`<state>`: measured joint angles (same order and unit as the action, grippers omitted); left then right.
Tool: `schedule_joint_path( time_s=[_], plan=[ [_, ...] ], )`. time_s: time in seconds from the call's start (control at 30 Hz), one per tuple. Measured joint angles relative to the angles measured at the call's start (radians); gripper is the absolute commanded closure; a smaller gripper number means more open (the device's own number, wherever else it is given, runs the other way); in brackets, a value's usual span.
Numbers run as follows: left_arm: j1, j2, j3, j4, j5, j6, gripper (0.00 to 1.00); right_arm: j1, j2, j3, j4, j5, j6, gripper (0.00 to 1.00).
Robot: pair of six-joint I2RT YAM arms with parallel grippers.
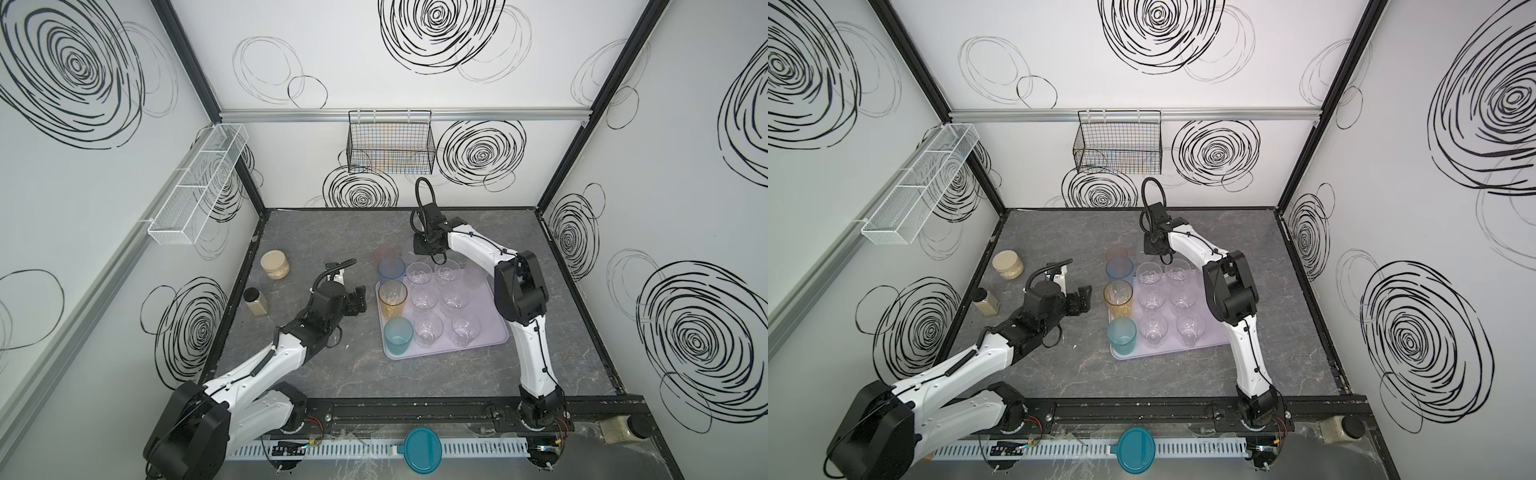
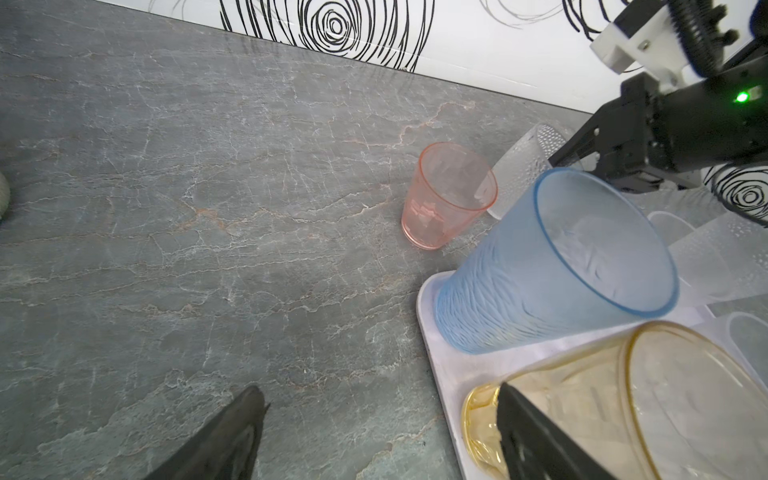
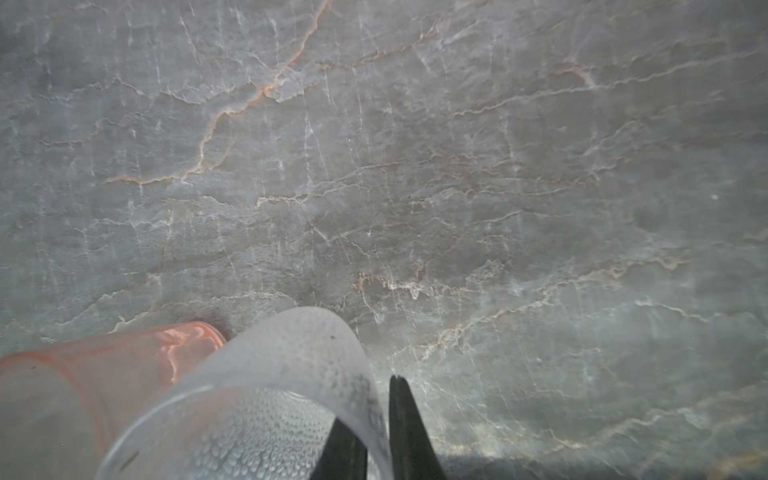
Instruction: Place the glasses into the tray
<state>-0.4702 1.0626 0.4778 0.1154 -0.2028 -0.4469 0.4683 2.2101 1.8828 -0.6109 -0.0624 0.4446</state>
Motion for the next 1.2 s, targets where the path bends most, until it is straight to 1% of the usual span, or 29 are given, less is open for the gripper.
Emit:
schedule_joint_path(
  time_s=[0.1,0.27,0.37,0.43,0.5,0.63,0.73,0.8,0.9,0.97,1.03,1.2],
  plan=[
    [0.000,0.000,0.000,-0.001,0.000,0.000,0.10,-0.002,-0.059,0.003,-0.021,0.019,-0.004,0.90],
    [0.000,-0.019,0.008,-0.029,-0.004,0.008,0.10,-0.004,-0.206,0.000,-0.050,0.052,-0.023,0.90],
    [-0.013,-0.055,0.041,-0.075,-0.023,0.024,0.10,-0.009,-0.336,-0.056,-0.055,0.074,-0.036,0.90],
    [-0.040,-0.078,0.074,-0.099,-0.047,0.033,0.10,-0.016,-0.430,-0.118,-0.061,0.087,-0.043,0.91],
    [-0.089,-0.095,0.109,-0.119,-0.071,0.042,0.10,-0.032,-0.526,-0.197,-0.062,0.098,-0.049,0.91],
    [-0.220,-0.101,0.169,-0.144,-0.134,0.060,0.10,-0.086,-0.729,-0.414,-0.056,0.115,-0.064,0.90],
    [-0.330,-0.074,0.211,-0.170,-0.192,0.070,0.10,-0.148,-0.860,-0.554,-0.064,0.113,-0.076,0.91],
    [-0.396,-0.044,0.240,-0.179,-0.229,0.077,0.10,-0.205,-0.922,-0.608,-0.074,0.109,-0.086,0.91],
    [-0.502,0.017,0.285,-0.177,-0.278,0.092,0.09,-0.285,-0.986,-0.673,-0.076,0.115,-0.095,0.91],
    [-0.562,0.062,0.308,-0.168,-0.302,0.102,0.08,-0.319,-1.014,-0.720,-0.078,0.119,-0.097,0.91],
    [-0.613,0.112,0.322,-0.152,-0.318,0.110,0.08,-0.336,-1.032,-0.773,-0.080,0.122,-0.097,0.91],
    [-0.686,0.229,0.338,-0.153,-0.336,0.119,0.06,-0.344,-1.067,-0.901,-0.089,0.117,-0.082,0.91]
  ],
)
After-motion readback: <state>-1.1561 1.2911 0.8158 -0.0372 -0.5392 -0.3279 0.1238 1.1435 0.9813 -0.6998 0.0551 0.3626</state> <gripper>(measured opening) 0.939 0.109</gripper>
